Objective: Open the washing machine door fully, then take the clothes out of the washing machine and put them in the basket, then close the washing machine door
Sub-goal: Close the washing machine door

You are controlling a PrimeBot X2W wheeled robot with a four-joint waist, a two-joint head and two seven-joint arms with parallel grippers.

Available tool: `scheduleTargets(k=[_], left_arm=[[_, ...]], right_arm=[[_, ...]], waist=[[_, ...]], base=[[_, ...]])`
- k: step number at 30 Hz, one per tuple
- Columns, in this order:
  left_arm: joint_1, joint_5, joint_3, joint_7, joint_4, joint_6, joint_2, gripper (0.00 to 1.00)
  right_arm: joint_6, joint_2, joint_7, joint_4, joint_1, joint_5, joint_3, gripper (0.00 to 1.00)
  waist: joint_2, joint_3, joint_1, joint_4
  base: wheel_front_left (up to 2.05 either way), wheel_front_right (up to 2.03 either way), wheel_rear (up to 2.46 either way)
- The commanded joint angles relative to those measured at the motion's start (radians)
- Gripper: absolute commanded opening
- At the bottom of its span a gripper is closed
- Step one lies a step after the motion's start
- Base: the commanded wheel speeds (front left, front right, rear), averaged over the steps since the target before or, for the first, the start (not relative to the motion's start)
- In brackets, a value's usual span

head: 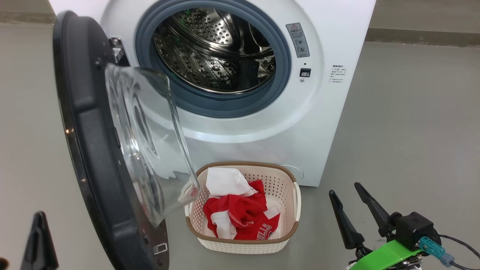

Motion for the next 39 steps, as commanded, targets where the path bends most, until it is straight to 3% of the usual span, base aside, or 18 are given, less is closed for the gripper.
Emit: scheduleTargets(k=[1,5,10,14,20,25,29,39], left_arm=[[-0.054,-0.035,0.035,-0.009,-0.021,-0.004,0.013,0.00],[-0.106,-0.248,0.053,0.063,-0.039,-0.006,0.010,0.00],[-0.165,-0.544,0.088,0.247,-0.109,0.001,0.009,0.00],[-0.203,-0.754,0.110,0.386,-0.187,0.077,0.009,0.00],[-0.230,-1.054,0.105,0.544,-0.303,0.254,0.009,0.00],[-0.219,-1.184,0.084,0.636,-0.385,0.368,0.008,0.00],[-0.198,-1.238,0.074,0.681,-0.439,0.421,0.008,0.00],[-0.161,-1.243,0.026,0.694,-0.475,0.438,0.010,0.00]], right_arm=[[0.006,-0.008,-0.006,-0.023,-0.043,-0.002,0.015,1.00],[0.006,-0.007,-0.006,-0.022,-0.040,-0.001,0.015,1.00],[0.006,-0.008,-0.006,-0.022,-0.040,-0.001,0.014,1.00],[0.006,-0.009,-0.006,-0.022,-0.041,-0.002,0.012,1.00],[0.006,-0.009,-0.006,-0.022,-0.041,0.000,0.016,1.00],[0.006,-0.016,-0.006,-0.020,-0.047,0.007,0.027,1.00],[0.006,-0.022,-0.006,-0.021,-0.047,0.009,0.028,1.00],[0.006,-0.024,-0.006,-0.020,-0.050,0.011,0.034,1.00]], waist=[[-0.0001,-0.001,0.0000,0.000],[-0.0001,-0.002,0.0000,0.001],[-0.0001,-0.001,0.0000,0.000],[-0.0001,0.000,0.0000,-0.002],[-0.0001,0.005,0.0000,-0.005],[-0.0001,0.010,0.0000,-0.013],[-0.0001,0.013,0.0000,-0.020],[-0.0001,0.013,0.0000,-0.045]], base=[[0.00,0.00,0.00],[0.00,0.00,0.00],[0.00,0.00,0.00],[0.00,0.00,0.00],[0.00,0.00,0.00],[0.00,0.00,0.00],[0.00,0.00,0.00],[0.00,0.00,0.00]])
